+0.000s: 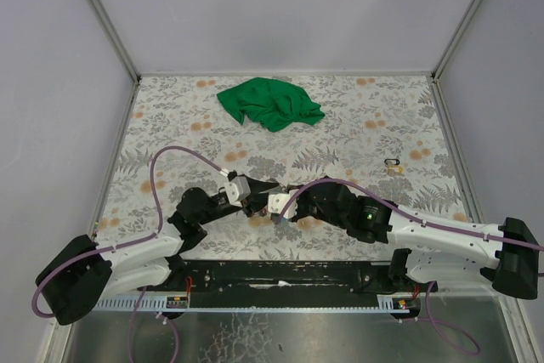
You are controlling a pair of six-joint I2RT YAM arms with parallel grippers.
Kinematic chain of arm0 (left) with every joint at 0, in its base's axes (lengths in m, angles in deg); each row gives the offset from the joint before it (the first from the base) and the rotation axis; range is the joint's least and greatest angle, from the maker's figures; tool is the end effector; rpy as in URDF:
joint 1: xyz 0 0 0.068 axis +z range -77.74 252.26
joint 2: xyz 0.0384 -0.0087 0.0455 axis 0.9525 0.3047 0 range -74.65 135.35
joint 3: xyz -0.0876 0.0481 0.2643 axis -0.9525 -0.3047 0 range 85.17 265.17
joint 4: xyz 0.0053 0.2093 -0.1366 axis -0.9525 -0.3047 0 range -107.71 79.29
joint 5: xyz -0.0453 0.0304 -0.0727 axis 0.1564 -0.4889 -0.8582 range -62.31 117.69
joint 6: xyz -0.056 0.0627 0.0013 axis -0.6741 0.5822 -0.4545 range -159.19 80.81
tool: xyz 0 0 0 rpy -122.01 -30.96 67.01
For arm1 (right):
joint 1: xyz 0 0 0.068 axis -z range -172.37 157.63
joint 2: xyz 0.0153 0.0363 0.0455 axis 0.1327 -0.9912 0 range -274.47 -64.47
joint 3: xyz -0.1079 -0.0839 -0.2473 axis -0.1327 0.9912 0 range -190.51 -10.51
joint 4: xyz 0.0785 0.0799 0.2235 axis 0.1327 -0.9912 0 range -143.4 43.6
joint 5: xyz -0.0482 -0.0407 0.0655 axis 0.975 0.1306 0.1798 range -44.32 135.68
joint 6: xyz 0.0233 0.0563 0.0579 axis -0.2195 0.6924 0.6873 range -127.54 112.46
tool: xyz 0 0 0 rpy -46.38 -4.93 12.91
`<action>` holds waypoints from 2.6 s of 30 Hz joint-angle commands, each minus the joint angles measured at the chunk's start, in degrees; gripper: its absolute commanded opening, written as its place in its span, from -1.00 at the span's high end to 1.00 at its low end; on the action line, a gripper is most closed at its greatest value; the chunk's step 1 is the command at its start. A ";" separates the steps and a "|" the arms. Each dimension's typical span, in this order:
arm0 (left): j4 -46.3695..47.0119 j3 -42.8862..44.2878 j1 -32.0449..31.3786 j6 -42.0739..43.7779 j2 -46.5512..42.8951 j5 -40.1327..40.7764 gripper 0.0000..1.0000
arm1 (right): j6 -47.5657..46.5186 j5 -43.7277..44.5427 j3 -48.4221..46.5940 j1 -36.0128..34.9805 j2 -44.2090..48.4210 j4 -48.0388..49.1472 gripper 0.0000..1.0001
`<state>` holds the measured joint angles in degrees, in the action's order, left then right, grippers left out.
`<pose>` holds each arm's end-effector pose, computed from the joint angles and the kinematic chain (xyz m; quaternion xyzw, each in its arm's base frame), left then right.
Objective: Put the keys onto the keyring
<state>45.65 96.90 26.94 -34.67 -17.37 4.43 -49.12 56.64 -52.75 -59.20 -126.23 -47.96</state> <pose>0.1319 -0.1746 0.2465 0.4039 0.5007 -0.3835 0.6626 0.1177 0.2392 0.2811 -0.6341 0.5239 0.0462 0.5668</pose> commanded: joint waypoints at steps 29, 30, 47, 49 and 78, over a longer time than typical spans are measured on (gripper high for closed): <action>-8.39 5.32 1.04 1.77 4.79 -0.83 0.56 | -2.71 -1.15 -2.69 -0.58 1.82 1.54 1.00; -8.37 5.35 1.08 1.69 4.85 -0.88 0.56 | -2.71 -1.18 -2.68 -0.53 1.74 1.56 1.00; -3.85 4.24 1.15 -1.29 3.63 0.44 1.00 | -2.16 0.22 -1.26 -0.53 1.95 0.01 1.00; -2.97 3.76 1.28 -2.40 3.19 2.47 1.00 | -1.81 0.37 -0.47 -0.57 2.28 -0.23 1.00; 6.31 0.24 1.28 -6.94 2.62 7.96 1.00 | 6.78 1.23 2.86 0.57 -1.40 0.89 1.00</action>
<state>42.29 97.51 27.68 -42.37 -13.31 11.24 -46.56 56.69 -49.21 -59.22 -127.84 -42.87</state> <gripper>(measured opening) 0.022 0.010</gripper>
